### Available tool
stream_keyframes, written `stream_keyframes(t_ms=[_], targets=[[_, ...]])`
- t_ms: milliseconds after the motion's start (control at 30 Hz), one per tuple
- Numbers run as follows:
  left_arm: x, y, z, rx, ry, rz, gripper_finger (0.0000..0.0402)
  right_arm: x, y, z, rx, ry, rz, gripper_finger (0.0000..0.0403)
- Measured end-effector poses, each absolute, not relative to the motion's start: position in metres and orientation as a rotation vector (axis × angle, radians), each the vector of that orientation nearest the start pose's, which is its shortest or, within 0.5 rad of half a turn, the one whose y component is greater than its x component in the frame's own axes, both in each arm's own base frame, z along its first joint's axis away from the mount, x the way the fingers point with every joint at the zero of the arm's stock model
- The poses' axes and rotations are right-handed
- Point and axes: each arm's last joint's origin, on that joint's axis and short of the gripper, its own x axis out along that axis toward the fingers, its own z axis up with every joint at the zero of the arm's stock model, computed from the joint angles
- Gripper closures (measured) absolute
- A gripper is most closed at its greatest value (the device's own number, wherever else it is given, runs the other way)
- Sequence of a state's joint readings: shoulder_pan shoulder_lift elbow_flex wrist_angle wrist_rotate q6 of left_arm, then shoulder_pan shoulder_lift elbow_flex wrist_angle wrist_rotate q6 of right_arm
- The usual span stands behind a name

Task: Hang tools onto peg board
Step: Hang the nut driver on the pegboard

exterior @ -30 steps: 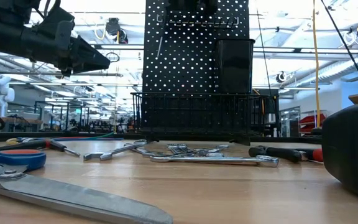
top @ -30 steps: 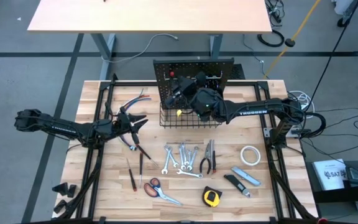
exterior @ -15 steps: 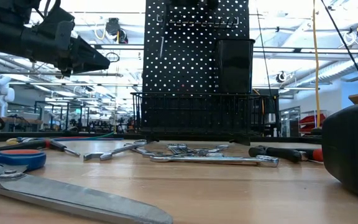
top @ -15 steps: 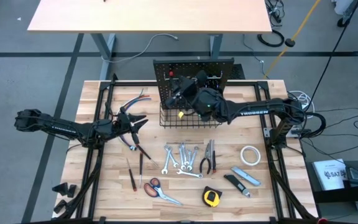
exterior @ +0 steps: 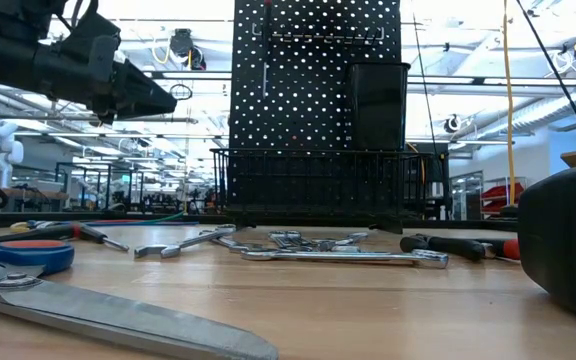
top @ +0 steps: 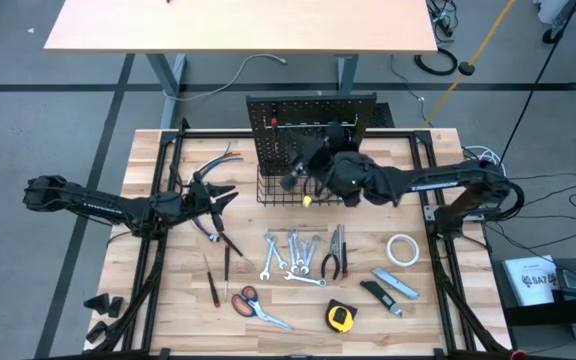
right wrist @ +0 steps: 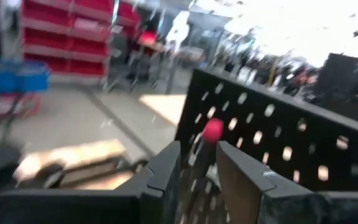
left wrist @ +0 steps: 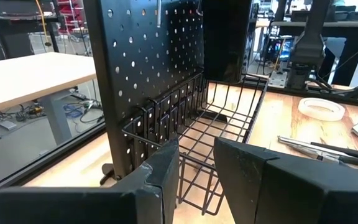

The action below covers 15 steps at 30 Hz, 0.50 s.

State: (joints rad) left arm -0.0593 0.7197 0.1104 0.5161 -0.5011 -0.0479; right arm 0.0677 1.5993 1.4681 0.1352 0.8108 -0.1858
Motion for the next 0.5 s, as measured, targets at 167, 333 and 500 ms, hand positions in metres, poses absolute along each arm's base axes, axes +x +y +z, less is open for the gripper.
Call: stream_keyframes(t_ms=[167,333,500], targets=[[0.15,0.005,0.177,-0.02,0.084,0.441,0.0294,0.342,0.037,0.385,-0.112,0.257,-0.632,0.0307],[0.15,0.005,0.178,-0.023,0.082,0.435,0.0294,0.321,0.063,0.361,0.051,0.476,-0.55,0.0307],[0.15,0.005,0.178,-0.045,0.077,0.434,0.0294,0.306,0.079,0.335,0.265,0.728,-0.49,0.0307]])
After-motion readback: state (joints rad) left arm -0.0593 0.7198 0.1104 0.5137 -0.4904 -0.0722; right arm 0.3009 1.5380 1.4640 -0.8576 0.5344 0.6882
